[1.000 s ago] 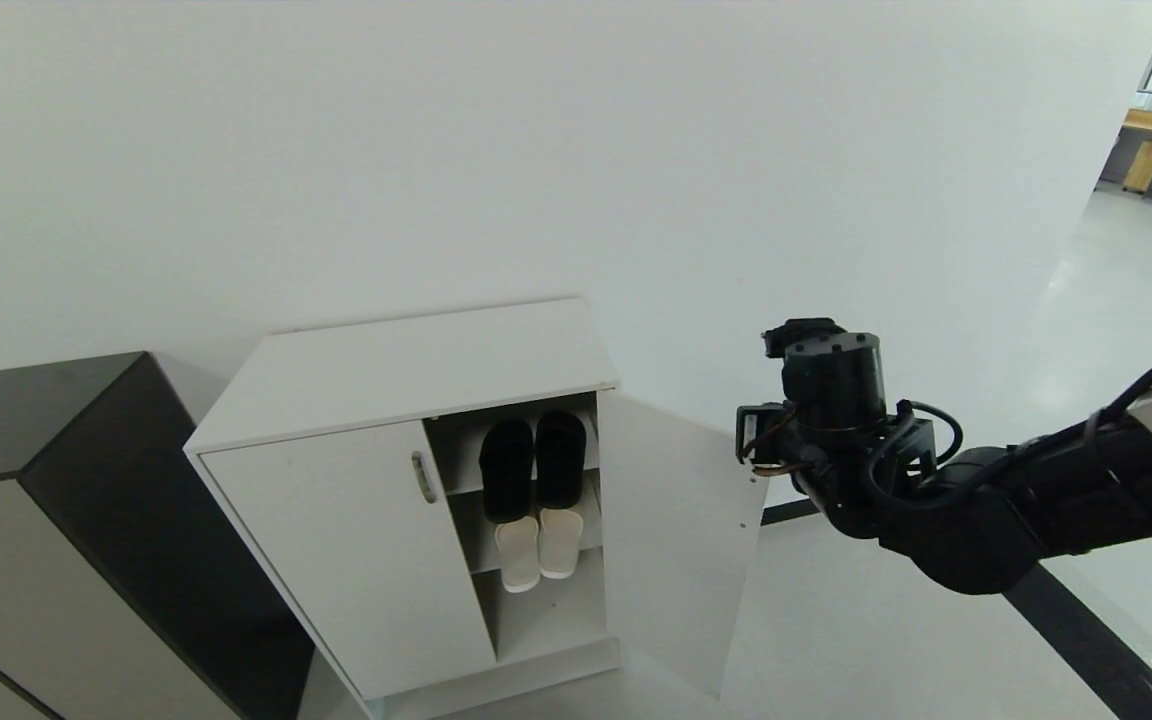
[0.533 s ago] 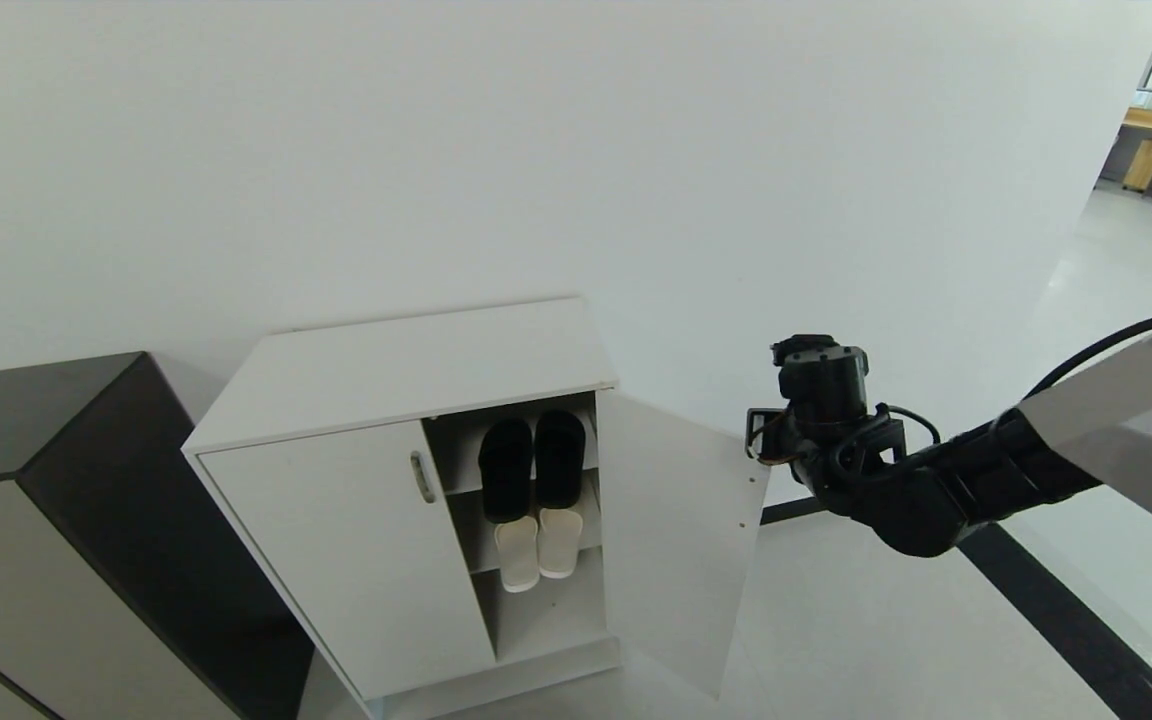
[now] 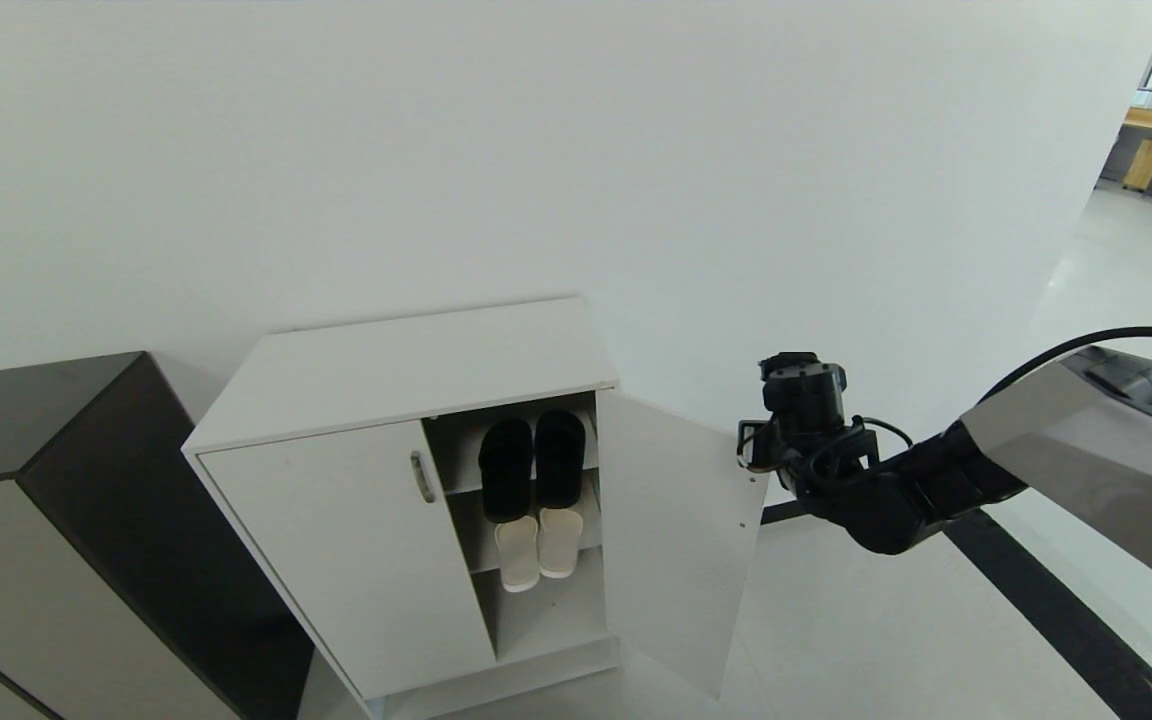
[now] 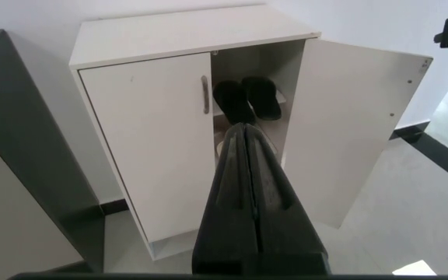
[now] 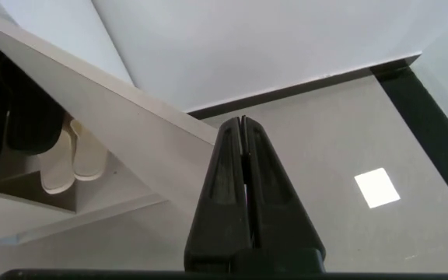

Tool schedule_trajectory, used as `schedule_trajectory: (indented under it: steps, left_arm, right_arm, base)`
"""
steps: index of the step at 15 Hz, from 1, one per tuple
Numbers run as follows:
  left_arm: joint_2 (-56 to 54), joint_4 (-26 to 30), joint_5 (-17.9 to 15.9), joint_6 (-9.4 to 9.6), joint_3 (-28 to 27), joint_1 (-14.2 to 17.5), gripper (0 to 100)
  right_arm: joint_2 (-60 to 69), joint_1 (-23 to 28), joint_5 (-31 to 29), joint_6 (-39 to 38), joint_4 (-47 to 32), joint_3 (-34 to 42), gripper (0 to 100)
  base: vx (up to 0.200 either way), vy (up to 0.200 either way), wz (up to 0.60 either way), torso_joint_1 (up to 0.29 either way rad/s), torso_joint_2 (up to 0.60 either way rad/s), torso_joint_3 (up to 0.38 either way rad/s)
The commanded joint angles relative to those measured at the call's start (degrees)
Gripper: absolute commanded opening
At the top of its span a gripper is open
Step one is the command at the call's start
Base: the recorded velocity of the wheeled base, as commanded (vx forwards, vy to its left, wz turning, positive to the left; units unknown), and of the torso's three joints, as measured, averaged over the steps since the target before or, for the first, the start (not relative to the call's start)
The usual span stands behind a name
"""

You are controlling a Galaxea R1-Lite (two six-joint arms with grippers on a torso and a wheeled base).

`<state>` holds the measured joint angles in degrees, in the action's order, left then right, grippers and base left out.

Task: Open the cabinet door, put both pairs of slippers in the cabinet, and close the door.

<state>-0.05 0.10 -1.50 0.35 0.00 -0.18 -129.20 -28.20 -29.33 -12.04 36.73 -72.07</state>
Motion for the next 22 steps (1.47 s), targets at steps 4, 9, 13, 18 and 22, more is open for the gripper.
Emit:
schedule_trajectory:
  steps: [4, 9, 13, 18, 22]
  left_arm:
    - [0.0, 0.0, 0.0, 0.0, 0.0, 0.0, 0]
    - [0.0, 0.1, 0.0, 0.09, 0.0, 0.0, 0]
    - [0.0, 0.0, 0.0, 0.09, 0.0, 0.0, 0]
    - [0.0, 0.0, 0.0, 0.09, 0.0, 0.0, 0]
    - [0.0, 0.0, 0.0, 0.09, 0.0, 0.0, 0]
  right_arm:
    - [-2.6, 1.7, 0.8, 0.0, -0.1, -1.8, 0]
    - [-2.6, 1.8, 0.9, 0.1, -0.3, -1.8, 0]
    - [-3.1, 1.8, 0.9, 0.1, -0.3, -1.8, 0]
    - [-3.4, 1.7, 0.9, 0.1, -1.0, -1.6, 0]
    - [-2.3, 0.6, 0.9, 0.1, -1.4, -0.2, 0]
  base:
    - [0.0, 0.0, 0.0, 0.0, 0.0, 0.0]
    - [0.0, 0.0, 0.0, 0.0, 0.0, 0.0]
    - [0.0, 0.0, 0.0, 0.0, 0.0, 0.0]
    - [0.0, 0.0, 0.0, 0.0, 0.0, 0.0]
    - [0.0, 0.0, 0.0, 0.0, 0.0, 0.0]
